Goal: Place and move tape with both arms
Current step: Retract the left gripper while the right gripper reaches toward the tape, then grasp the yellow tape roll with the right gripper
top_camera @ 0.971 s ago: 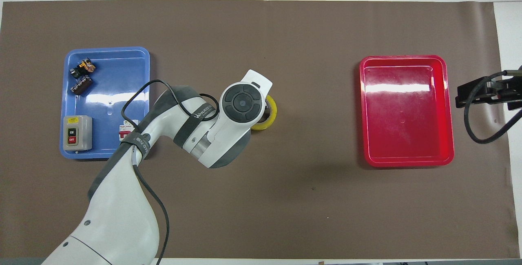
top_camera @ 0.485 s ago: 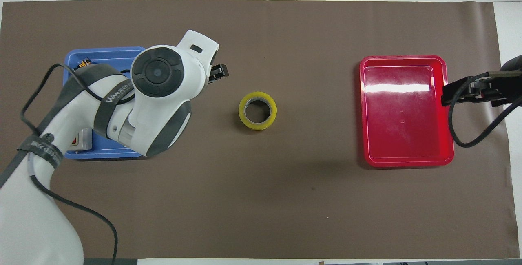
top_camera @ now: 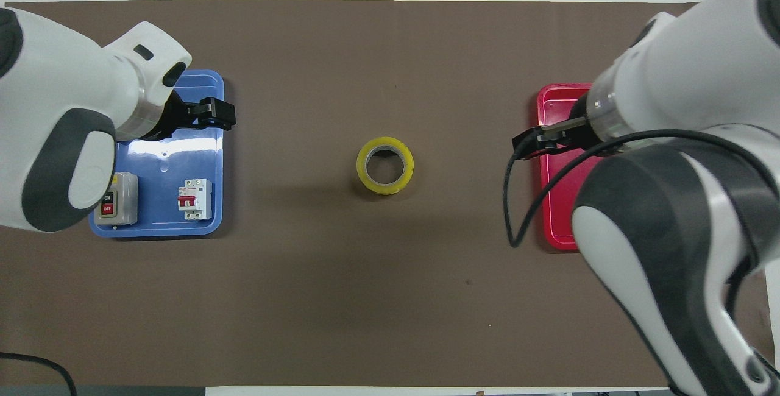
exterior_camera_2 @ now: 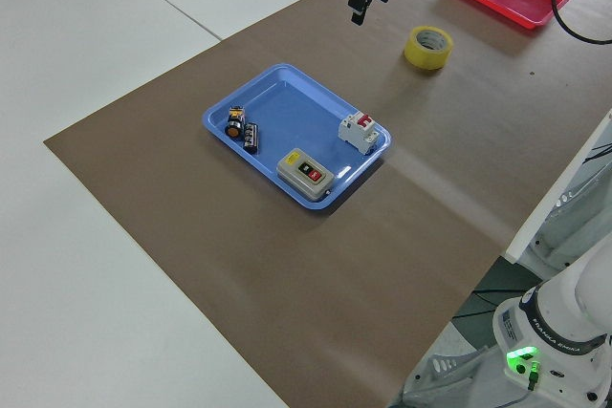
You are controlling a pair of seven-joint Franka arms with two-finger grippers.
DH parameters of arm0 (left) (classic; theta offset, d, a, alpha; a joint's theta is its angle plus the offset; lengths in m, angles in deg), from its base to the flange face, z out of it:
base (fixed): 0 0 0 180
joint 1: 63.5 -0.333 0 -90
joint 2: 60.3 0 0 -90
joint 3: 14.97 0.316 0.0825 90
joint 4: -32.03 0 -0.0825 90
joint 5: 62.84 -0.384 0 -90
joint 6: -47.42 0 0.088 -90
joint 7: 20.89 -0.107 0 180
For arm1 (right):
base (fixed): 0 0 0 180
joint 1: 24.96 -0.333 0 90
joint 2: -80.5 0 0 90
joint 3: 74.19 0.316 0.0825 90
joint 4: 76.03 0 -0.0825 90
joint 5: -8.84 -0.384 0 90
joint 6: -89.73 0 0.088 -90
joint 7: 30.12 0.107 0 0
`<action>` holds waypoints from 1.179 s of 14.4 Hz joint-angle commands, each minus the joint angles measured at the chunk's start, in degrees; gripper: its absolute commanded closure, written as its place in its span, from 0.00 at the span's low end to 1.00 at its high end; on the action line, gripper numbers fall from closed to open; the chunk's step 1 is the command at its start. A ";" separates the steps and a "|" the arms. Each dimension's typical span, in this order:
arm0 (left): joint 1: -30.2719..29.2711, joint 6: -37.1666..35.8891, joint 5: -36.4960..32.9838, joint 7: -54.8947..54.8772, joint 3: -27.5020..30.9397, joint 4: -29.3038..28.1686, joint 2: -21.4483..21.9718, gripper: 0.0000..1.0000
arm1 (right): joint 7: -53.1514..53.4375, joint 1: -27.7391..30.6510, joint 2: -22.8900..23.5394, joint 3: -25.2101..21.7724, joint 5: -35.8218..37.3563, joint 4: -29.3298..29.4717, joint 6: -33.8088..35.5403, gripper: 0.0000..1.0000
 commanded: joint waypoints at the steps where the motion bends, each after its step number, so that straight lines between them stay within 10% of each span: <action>1: -1.23 -5.57 1.67 -2.87 0.09 2.36 1.02 0.00 | 4.22 -5.60 4.95 -0.14 -0.75 -0.44 -6.37 0.00; 10: -7.04 -19.83 1.32 -11.40 0.44 12.75 0.32 0.00 | 11.18 -12.03 19.98 -0.23 0.75 -3.96 -28.53 0.00; 17: -9.06 -21.06 0.97 -14.11 0.52 13.63 0.32 0.00 | 11.18 -12.12 20.61 -0.23 1.80 -12.22 -38.30 0.00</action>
